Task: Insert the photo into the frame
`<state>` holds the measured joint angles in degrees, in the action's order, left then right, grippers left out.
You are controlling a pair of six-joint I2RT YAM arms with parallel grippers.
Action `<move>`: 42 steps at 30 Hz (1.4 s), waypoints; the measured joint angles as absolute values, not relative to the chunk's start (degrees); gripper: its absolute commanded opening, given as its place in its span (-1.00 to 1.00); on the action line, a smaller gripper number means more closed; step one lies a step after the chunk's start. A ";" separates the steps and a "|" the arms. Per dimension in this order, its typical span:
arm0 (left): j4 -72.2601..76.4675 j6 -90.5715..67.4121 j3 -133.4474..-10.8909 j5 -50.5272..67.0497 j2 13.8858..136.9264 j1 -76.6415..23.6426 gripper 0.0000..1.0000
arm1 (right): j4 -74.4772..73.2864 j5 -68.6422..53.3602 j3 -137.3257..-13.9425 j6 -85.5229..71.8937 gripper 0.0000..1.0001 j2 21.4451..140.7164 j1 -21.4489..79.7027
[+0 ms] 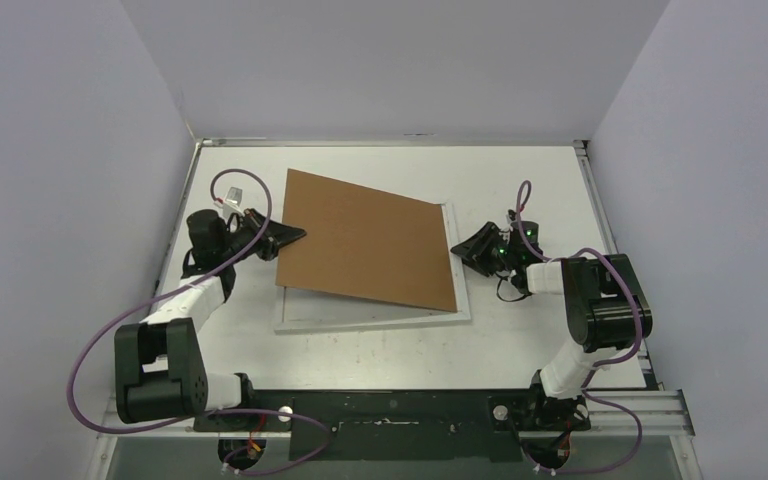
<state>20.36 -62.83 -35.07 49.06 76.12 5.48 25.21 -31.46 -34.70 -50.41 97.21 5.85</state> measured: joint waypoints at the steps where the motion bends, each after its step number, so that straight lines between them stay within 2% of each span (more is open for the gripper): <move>1: 20.36 -62.74 -35.09 49.06 76.09 5.80 -1.00 | 25.21 -31.48 -34.70 -50.41 -0.14 97.19 5.89; 33: 20.32 -58.96 -35.27 48.16 76.75 4.69 -1.00 | 27.35 -31.27 -33.45 -51.88 -0.16 97.19 6.81; 42: 14.94 -52.77 -38.74 48.03 77.49 3.92 -1.00 | 27.38 -31.27 -33.41 -51.86 -0.16 97.19 6.83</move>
<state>14.94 -52.77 -38.74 48.03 77.49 3.92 27.38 -31.27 -33.41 -51.86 97.19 6.83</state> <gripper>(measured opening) 0.023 0.422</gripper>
